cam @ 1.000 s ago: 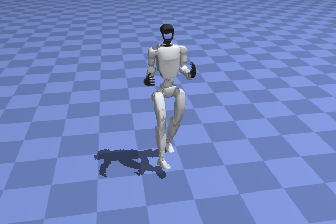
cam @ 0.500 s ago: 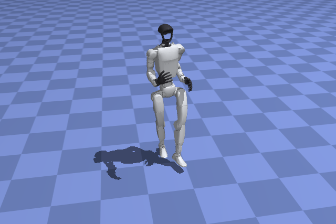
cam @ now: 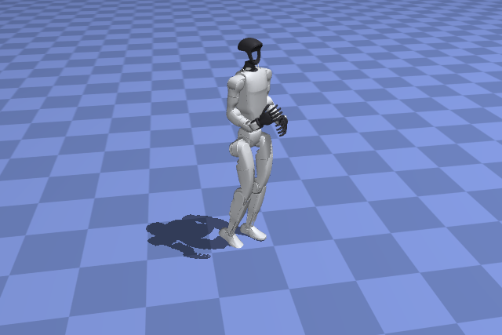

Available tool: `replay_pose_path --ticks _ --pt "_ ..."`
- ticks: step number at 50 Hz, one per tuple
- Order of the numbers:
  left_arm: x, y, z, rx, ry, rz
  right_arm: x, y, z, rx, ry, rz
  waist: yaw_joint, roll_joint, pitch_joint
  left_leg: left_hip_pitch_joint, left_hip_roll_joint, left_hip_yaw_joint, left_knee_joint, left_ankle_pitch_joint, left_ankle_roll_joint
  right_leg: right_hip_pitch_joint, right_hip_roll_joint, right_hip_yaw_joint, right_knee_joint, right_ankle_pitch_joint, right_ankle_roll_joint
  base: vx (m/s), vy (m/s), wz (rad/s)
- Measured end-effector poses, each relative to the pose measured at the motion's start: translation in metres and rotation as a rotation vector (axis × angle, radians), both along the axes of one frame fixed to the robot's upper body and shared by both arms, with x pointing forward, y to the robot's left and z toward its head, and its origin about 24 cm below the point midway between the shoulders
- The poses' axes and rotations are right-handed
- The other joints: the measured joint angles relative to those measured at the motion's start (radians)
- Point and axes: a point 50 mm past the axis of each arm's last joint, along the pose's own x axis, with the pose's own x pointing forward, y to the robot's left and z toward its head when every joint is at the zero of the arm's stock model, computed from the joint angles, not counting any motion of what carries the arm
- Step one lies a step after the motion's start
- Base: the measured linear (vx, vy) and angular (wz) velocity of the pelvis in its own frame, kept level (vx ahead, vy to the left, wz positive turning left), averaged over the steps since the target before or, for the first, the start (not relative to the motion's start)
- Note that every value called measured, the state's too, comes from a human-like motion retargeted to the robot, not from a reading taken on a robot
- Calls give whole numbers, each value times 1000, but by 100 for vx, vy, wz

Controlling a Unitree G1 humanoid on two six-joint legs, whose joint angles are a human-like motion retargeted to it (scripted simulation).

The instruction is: Walk run

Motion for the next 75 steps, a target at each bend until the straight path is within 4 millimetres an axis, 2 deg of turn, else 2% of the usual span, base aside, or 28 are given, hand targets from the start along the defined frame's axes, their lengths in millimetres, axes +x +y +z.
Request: replay_pose_path --ticks 2,5,6,8,10,12,15,17,20,23,25,27,28,30,35,37,40,43,48,52,56,58,62,63,68,75 --pt "-1 -1 2 -5 -21 -5 -1 2 1 13 -5 1 -20 -28 14 11 -45 -63 7 -1 -1 5 -18 167 -114 -43 52 24 -16 253" --pt "-4 -7 -1 -39 1 0 -2 8 3 7 -14 21 -44 -61 34 22 -92 -144 28 6 -18 50 -7 513 -227 -88 136 24 -14 265" --pt "-6 -10 -4 -51 27 -4 -2 10 4 -5 -20 22 -49 -63 46 34 -96 -181 50 -4 -32 68 -11 530 -254 -66 161 20 -13 263" --pt "-6 -14 -8 -82 70 0 -2 14 6 -44 -42 28 -48 -62 58 37 -112 -235 85 -10 -50 76 -37 455 -280 -42 178 12 -3 239" --pt "-4 -14 -7 -106 69 19 0 18 10 -88 -68 37 -27 -49 52 22 -116 -271 113 -12 -68 54 -83 226 -248 -85 98 8 -2 182" --pt "-5 -7 -6 -107 48 55 1 23 12 -123 -82 69 14 -56 39 16 -124 -288 122 -13 -91 69 -106 110 -273 -108 35 10 -6 113" --pt "-10 2 -8 -119 39 125 4 32 14 -154 -102 125 98 -71 27 10 -129 -316 125 14 -137 108 -61 227 -306 -140 -11 8 -8 89" --pt "-14 0 -10 -147 60 153 7 33 18 -182 -136 138 102 -60 29 -8 -137 -380 151 33 -194 113 -81 122 -325 -140 -13 5 -5 189" --pt "-17 -8 -13 -192 107 179 7 32 25 -249 -205 150 98 -50 29 -41 -119 -409 156 16 -289 137 -81 33 -356 -144 -46 -5 -2 209" --pt "-16 -10 -10 -207 102 179 4 30 26 -251 -217 108 62 -27 32 -79 -56 -314 152 -25 -408 161 -66 -86 -384 -151 -78 -13 -4 266" --pt "-14 -12 -10 -206 103 171 3 30 24 -222 -197 62 40 -8 34 -113 9 -179 156 -41 -503 175 -47 -160 -398 -160 -97 -13 6 284" --pt "-14 -15 -11 -201 115 152 1 27 20 -197 -165 18 23 1 38 -126 60 32 142 -35 -524 189 -67 -218 -402 -175 -88 -13 19 275" --pt "-15 -16 -12 -194 123 141 1 27 18 -182 -145 0 20 -2 39 -135 112 123 149 -41 -524 192 -57 -249 -403 -184 -101 -10 -2 244" --pt "-16 -17 -15 -177 145 114 1 28 14 -152 -102 -24 25 -9 41 -158 179 262 169 -40 -462 197 -56 -294 -402 -199 -114 -7 -4 209" --pt "-25 -14 -23 -155 206 72 1 24 8 -105 -30 -57 61 -65 43 -211 197 388 164 -14 -210 207 -104 -383 -394 -228 -122 6 15 153" --pt "-29 -11 -27 -155 230 86 2 20 8 -89 -19 -87 67 -89 41 -213 209 463 143 0 -127 211 -122 -408 -390 -240 -120 14 20 143" --pt "-35 -7 -32 -165 271 114 4 9 7 -73 -5 -141 70 -100 32 -185 236 580 91 69 -76 228 -127 -472 -387 -261 -112 19 20 144" --pt "-39 -2 -33 -183 295 148 4 -6 2 -74 27 -207 56 -94 13 -142 202 568 39 48 -93 262 -112 -545 -387 -289 -102 31 19 139" --pt "-38 6 -32 -205 293 207 -4 -32 -17 -148 124 -308 75 -112 1 -134 105 398 13 14 -87 326 -134 -608 -349 -306 -63 47 27 68" --pt "-34 11 -31 -235 305 259 -17 -48 -42 -320 259 -338 92 -111 -3 -69 81 385 -44 -20 -77 333 -138 -635 -244 -218 -59 39 18 57" --pt "-26 14 -28 -279 313 338 -33 -56 -75 -535 426 -288 77 -57 1 -26 119 335 -71 -26 -105 276 -110 -547 -61 -92 -125 36 20 71" --pt "-20 17 -24 -276 288 361 -45 -61 -90 -621 503 -273 66 -32 5 -6 135 324 -81 -22 -113 242 -92 -507 11 -77 -102 35 20 95" --pt "-8 28 -16 -239 219 397 -73 -64 -123 -721 667 -328 27 -20 17 25 141 296 -93 -12 -132 143 21 -263 70 -109 -25 25 6 110" --pt "-5 32 -14 -234 204 409 -81 -63 -130 -734 704 -351 23 -21 20 31 142 292 -93 -10 -135 130 27 -236 65 -119 -16 31 6 98" --pt "6 46 -5 -232 143 449 -122 -58 -159 -767 886 -510 -18 -29 38 64 131 244 -93 0 -141 95 -2 -189 -19 -163 -45 28 2 105" --pt "13 61 5 -216 73 510 -172 -46 -185 -743 1174 -608 -49 -63 70 129 87 152 -101 -8 -149 65 18 25 -179 -171 -4 27 -3 82"
